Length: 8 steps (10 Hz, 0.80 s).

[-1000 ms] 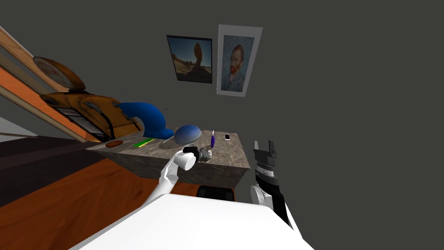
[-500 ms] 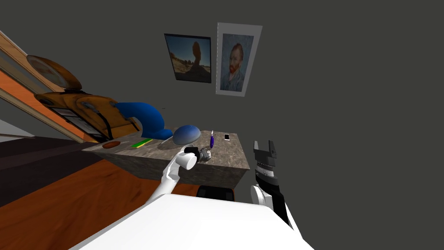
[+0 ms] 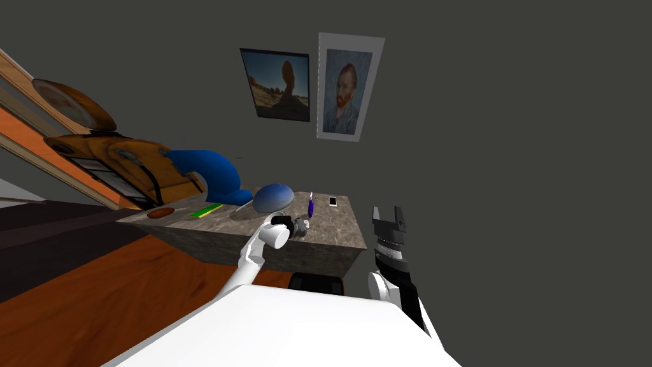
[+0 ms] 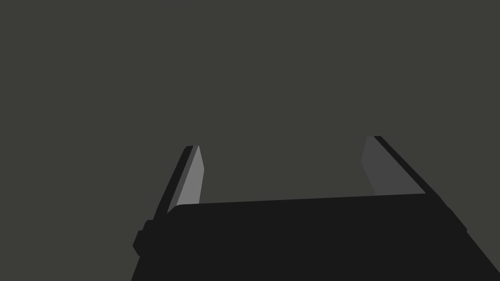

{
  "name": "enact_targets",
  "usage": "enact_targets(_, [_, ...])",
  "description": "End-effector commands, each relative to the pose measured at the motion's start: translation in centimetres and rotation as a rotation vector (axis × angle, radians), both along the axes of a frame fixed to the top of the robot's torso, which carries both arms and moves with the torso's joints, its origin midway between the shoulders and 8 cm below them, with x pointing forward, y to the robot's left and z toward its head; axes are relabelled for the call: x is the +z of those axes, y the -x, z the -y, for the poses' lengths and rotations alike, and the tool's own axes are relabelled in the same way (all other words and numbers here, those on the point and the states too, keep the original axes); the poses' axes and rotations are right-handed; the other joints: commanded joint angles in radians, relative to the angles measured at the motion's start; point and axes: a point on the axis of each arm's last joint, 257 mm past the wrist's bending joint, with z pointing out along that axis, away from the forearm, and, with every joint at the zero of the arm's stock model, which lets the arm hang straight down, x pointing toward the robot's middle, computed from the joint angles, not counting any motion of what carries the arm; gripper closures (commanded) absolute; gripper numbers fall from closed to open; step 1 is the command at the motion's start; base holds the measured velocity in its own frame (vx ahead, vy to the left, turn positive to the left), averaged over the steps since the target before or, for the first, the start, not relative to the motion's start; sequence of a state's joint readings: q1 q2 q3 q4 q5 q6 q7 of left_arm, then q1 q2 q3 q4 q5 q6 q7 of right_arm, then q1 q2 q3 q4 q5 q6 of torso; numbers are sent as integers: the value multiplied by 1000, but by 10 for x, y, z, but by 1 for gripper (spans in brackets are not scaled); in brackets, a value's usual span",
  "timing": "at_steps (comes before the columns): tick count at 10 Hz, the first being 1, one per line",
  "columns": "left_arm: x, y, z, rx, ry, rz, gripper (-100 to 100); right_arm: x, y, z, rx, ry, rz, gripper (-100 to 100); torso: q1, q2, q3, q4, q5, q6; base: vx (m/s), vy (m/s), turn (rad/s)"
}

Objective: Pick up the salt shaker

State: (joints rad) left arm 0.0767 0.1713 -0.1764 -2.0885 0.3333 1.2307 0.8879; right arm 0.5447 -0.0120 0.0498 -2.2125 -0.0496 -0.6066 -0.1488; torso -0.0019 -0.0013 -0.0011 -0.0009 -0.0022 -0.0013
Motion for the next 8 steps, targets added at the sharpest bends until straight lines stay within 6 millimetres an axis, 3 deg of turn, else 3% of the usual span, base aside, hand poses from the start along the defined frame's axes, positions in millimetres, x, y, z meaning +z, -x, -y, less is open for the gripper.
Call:
enact_targets(1, [0,0,0,0,0,0,100,0,0,0,0,0,0,0,0,0,0,0,0,0,0,0,0])
enact_targets(2, [0,0,0,0,0,0,100,0,0,0,0,0,0,0,0,0,0,0,0,0,0,0,0])
enact_targets(3, [0,0,0,0,-1,1,0,0,0,0,0,0,0,0,0,0,0,0,0,0,0,0,0])
enact_targets(4, [6,5,-2,1,-6,-5,100,0,0,0,0,0,0,0,0,0,0,0,0,0,-21,13,21])
enact_targets(7, [11,7,-1,0,-7,-2,100,0,0,0,0,0,0,0,2,2,1,0,1,0,-21,18,10])
enact_targets(8, [12,7,-2,0,-7,-4,0,0,0,0,0,0,0,0,1,1,0,0,1,0,0,0,0])
